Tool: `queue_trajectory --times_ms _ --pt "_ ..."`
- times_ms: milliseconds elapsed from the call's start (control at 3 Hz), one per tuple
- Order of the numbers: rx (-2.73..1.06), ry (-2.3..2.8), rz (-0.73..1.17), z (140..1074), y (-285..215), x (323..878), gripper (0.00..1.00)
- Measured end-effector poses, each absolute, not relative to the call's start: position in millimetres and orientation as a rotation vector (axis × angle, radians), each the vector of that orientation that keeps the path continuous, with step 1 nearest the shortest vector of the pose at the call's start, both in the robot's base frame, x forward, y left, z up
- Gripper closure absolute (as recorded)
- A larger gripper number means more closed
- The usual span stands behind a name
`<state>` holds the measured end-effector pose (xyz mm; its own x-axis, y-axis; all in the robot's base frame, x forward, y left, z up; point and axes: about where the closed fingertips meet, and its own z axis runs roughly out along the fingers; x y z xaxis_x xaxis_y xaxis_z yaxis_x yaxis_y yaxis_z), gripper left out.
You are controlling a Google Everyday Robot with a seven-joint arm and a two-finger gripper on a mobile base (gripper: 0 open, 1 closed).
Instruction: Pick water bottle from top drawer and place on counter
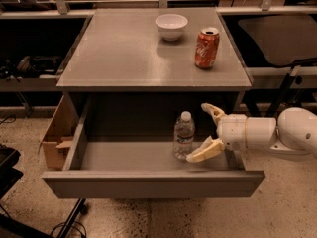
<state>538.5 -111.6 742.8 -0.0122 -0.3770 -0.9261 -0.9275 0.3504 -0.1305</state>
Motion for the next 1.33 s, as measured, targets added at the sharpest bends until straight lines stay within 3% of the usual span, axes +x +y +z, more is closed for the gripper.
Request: queue_trajectory --times_ms 333,667,1333 --pt "-1.198 1.533 0.692 741.9 -95.5 551.3 0.00" --pt "-1.179 1.485 0.715 737.8 -80.2 562.0 0.18" --pt "-1.136 1.468 0.766 720.9 -61.9 557.5 0.64"
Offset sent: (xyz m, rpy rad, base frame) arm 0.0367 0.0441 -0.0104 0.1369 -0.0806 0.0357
